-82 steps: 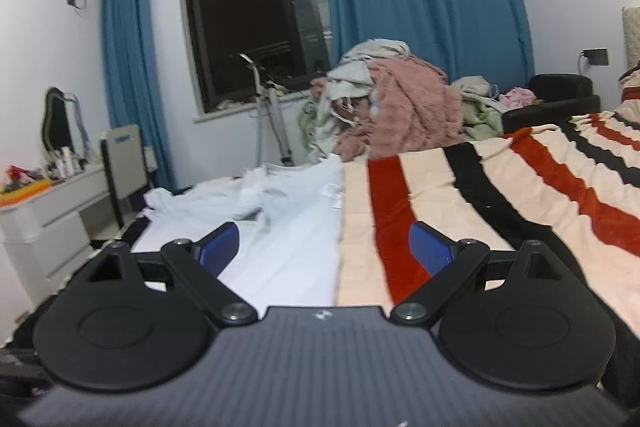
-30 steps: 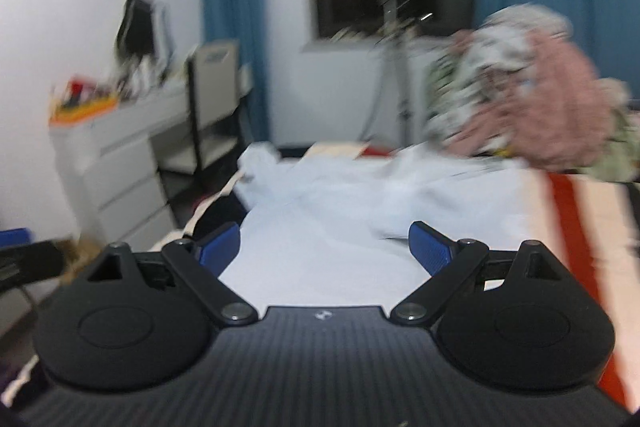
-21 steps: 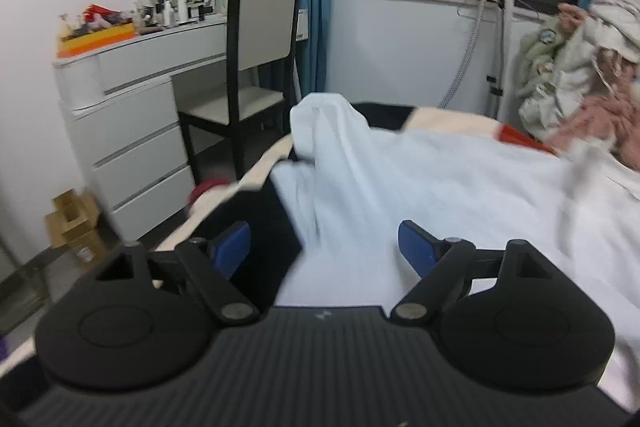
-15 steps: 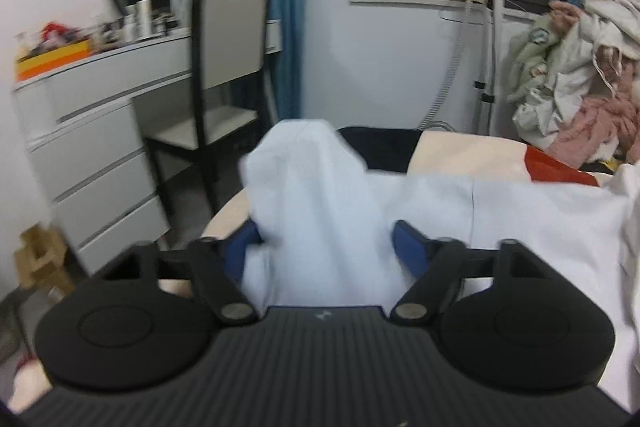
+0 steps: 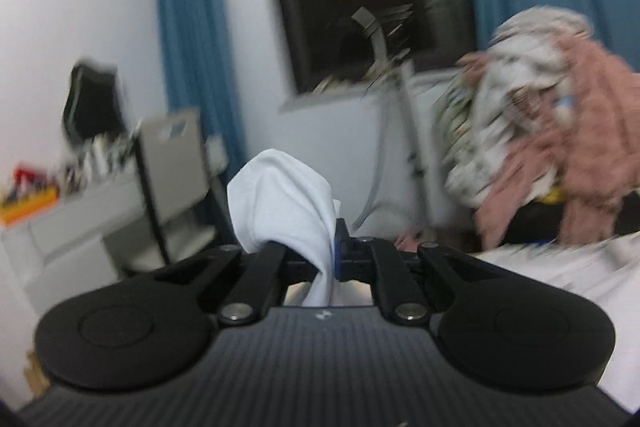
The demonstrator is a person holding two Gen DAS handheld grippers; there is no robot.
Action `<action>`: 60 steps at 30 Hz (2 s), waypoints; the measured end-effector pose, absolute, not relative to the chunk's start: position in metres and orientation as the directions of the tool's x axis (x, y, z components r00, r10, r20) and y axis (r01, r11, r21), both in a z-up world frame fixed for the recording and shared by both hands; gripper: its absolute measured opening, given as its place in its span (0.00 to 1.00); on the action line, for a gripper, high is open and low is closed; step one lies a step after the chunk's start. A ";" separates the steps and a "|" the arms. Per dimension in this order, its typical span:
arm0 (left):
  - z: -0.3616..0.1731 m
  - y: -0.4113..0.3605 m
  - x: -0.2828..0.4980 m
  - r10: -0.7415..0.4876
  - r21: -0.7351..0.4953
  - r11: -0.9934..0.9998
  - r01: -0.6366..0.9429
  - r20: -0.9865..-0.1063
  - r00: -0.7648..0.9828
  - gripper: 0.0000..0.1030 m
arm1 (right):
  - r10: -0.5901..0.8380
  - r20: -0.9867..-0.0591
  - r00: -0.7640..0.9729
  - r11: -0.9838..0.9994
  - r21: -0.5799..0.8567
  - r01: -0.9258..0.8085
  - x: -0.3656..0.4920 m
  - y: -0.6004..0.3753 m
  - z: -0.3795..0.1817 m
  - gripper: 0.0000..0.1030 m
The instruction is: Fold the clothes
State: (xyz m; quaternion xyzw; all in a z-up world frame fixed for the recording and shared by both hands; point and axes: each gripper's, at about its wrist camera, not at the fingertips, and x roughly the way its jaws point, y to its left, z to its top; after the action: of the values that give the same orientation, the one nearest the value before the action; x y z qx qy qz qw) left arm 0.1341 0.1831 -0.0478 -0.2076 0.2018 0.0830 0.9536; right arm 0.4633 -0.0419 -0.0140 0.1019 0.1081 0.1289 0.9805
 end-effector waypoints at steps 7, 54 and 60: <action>-0.054 0.145 0.132 -0.020 -0.317 0.940 -0.123 -0.414 0.910 1.00 | 0.061 -0.273 0.960 0.967 0.255 0.011 0.467 -0.179 -0.050 0.07; -0.074 0.157 0.058 -0.058 -0.361 0.877 -0.315 -0.733 0.678 0.84 | 0.163 -0.308 0.937 0.942 0.330 -0.055 0.008 -0.238 -0.044 0.83; -0.087 0.144 0.070 0.016 -0.245 0.908 -0.341 -0.791 0.612 0.47 | 0.130 -0.279 0.952 0.907 0.421 -0.001 0.003 -0.278 -0.035 0.83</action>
State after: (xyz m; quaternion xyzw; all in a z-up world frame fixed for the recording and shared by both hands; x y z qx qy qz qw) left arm 0.0698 0.1440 -0.0872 -0.1895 0.4286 0.1017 0.8775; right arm 0.0028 -0.2782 -0.0351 0.2129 0.1519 0.0339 0.9646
